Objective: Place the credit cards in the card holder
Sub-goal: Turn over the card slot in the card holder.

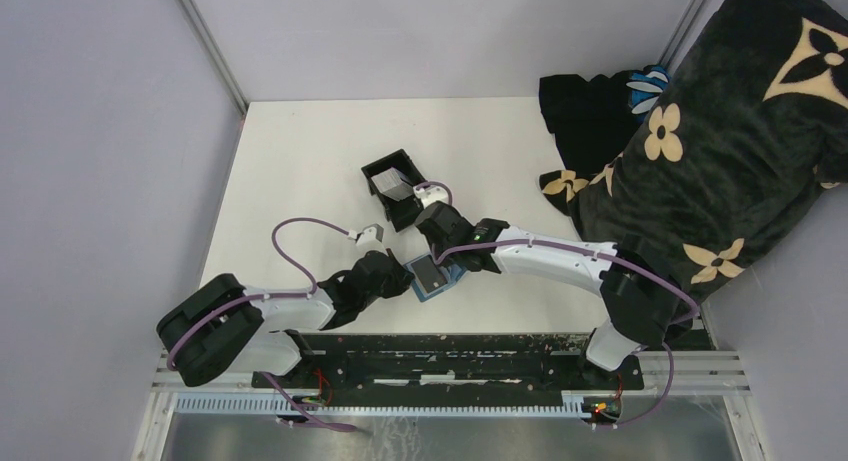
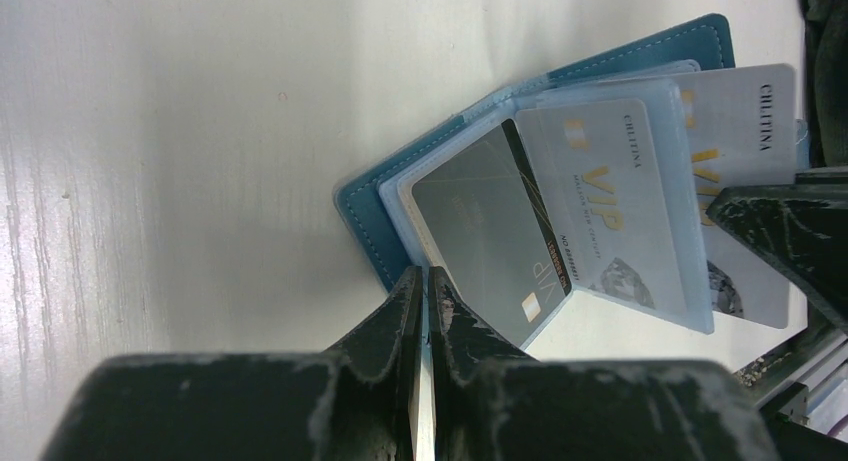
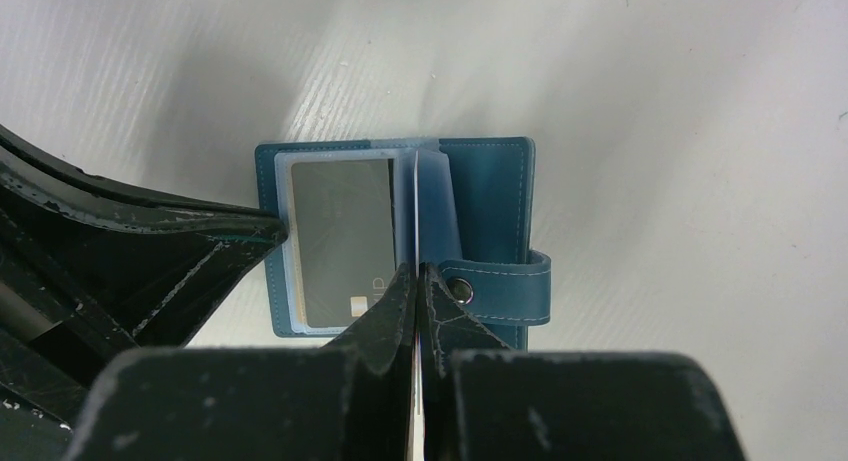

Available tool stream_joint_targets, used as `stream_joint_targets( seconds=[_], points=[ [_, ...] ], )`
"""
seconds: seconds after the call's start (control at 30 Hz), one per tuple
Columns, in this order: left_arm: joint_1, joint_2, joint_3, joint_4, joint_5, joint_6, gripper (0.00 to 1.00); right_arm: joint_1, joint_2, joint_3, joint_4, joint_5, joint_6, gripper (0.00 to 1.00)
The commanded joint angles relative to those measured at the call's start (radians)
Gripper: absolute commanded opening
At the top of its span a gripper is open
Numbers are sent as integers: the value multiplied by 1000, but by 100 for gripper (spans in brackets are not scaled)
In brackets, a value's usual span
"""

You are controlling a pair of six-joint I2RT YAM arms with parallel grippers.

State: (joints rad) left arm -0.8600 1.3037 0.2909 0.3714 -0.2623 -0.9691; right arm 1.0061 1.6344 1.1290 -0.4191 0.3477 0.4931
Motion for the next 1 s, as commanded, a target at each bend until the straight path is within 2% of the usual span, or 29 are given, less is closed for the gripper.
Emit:
stream_joint_targets(
  seconds=[0.0, 0.3, 0.7, 0.97],
  points=[
    [-5, -27, 22, -8, -44, -12, 11, 7, 10, -1, 41, -13, 15, 1],
    [-5, -47, 34, -35, -53, -6, 11, 14, 14, 11, 34, -4, 9, 1],
    [-5, -182, 48, -133, -88, 21, 11, -6, 29, -17, 66, -21, 11, 1],
    [-7, -108, 73, -76, -44, 20, 12, -36, 21, -46, 107, -71, 22, 1]
  ],
)
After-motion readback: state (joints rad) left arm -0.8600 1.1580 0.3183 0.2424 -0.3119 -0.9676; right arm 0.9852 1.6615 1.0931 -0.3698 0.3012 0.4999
